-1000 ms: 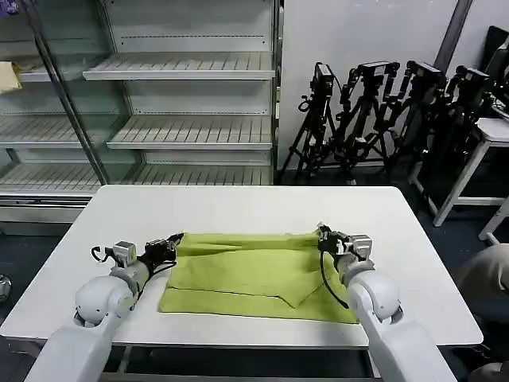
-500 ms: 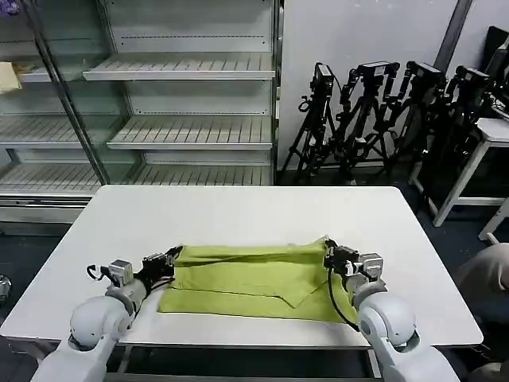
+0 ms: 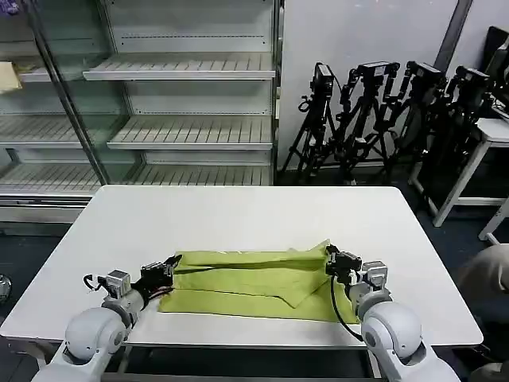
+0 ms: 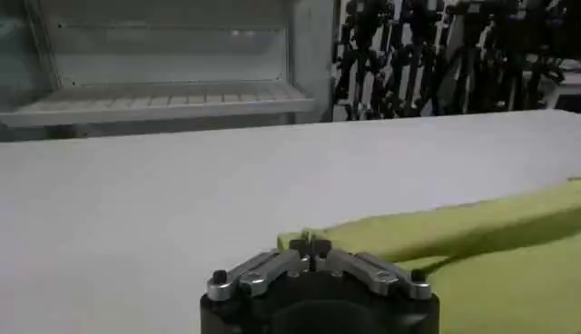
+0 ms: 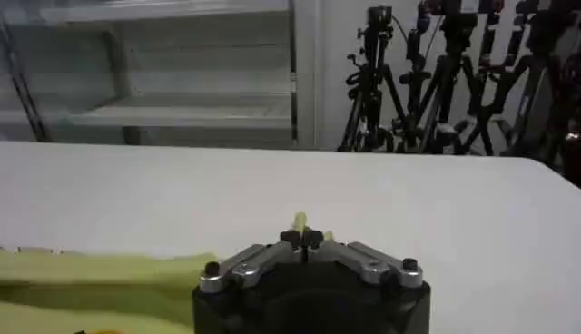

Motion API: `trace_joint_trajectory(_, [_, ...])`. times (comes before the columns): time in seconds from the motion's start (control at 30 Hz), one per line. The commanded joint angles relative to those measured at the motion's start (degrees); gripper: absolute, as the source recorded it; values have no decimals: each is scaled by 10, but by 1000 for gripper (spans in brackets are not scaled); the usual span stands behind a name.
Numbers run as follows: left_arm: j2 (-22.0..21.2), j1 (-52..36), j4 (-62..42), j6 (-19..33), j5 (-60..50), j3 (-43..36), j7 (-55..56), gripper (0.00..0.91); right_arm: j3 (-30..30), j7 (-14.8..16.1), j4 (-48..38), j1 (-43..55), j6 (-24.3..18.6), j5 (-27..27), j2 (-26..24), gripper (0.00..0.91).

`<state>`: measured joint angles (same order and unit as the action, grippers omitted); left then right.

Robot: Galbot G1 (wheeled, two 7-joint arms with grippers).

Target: Fold and organize the clothes.

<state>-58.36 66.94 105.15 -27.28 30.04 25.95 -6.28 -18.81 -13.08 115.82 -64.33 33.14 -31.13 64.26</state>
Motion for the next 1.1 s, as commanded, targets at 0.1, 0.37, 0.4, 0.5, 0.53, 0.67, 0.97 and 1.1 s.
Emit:
trace_joint_trajectory(0.1, [4, 19, 12, 3, -1, 6, -1, 20, -13, 0, 22, -34, 0, 0, -3, 0])
trace_joint_trajectory(0.37, [9, 27, 17, 4, 0, 14, -3, 20, -24, 1, 35, -55, -1, 0, -3, 0])
trace_joint_trajectory(0.4, [9, 27, 19, 4, 0, 15, -3, 20, -27, 1, 36, -53, -1, 3, -2, 0])
trace_joint_trajectory(0.5, [9, 25, 22, 4, 1, 14, -2, 20, -36, 1, 39, -44, -4, 16, -3, 0])
trace_joint_trajectory(0.53, [9, 24, 22, 3, 1, 14, -2, 20, -39, 0, 41, -41, -4, 17, -5, 0])
trace_joint_trajectory(0.67, [10, 26, 27, 3, 1, 15, -2, 20, -47, -4, 61, -41, -1, 14, -13, 0])
trace_joint_trajectory(0.97, [12, 28, 28, 3, 1, 16, -2, 20, -39, -7, 105, -82, -1, 39, -5, 0])
trace_joint_trajectory(1.1, [11, 33, 30, 3, 1, 19, -2, 20, -33, -7, 114, -103, -13, 81, 4, 0])
